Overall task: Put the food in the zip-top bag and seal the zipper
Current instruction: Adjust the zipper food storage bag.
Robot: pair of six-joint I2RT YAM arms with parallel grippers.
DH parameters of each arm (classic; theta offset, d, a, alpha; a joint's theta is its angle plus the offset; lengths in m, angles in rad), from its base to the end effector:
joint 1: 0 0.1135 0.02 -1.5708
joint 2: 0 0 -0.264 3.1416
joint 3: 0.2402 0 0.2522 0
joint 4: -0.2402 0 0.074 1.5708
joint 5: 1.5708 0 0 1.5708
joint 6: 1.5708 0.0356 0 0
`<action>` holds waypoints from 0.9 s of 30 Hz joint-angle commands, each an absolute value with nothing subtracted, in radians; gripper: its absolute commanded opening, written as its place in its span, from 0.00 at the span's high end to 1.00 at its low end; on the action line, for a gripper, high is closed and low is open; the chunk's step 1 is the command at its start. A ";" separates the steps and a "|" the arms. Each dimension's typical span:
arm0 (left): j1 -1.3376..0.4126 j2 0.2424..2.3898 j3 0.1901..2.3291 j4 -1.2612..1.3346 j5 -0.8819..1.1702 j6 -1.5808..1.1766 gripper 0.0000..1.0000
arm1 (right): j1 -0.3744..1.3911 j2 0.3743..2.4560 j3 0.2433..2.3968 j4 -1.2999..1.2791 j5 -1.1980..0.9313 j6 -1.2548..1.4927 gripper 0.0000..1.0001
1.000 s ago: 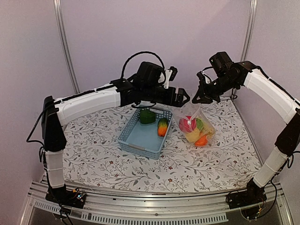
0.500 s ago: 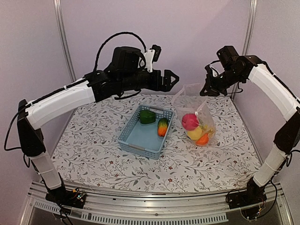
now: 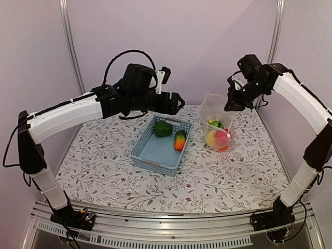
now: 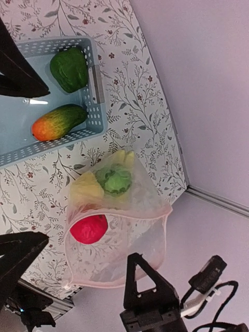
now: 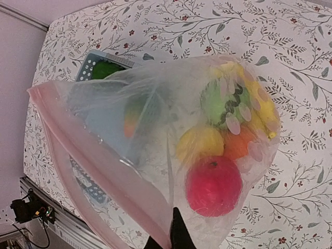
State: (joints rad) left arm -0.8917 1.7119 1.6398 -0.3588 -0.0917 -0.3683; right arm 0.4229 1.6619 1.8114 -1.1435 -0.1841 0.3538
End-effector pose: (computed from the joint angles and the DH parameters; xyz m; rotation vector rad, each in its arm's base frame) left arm 0.2570 -0.3133 0.3714 0.4772 2.0170 -0.7055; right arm 0.3044 0.1441 0.3809 -0.1627 2.6241 0.5198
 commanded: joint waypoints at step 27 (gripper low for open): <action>-0.714 2.077 1.801 -0.639 0.081 -0.692 0.00 | 0.229 1.557 1.707 -1.067 -0.257 0.315 1.00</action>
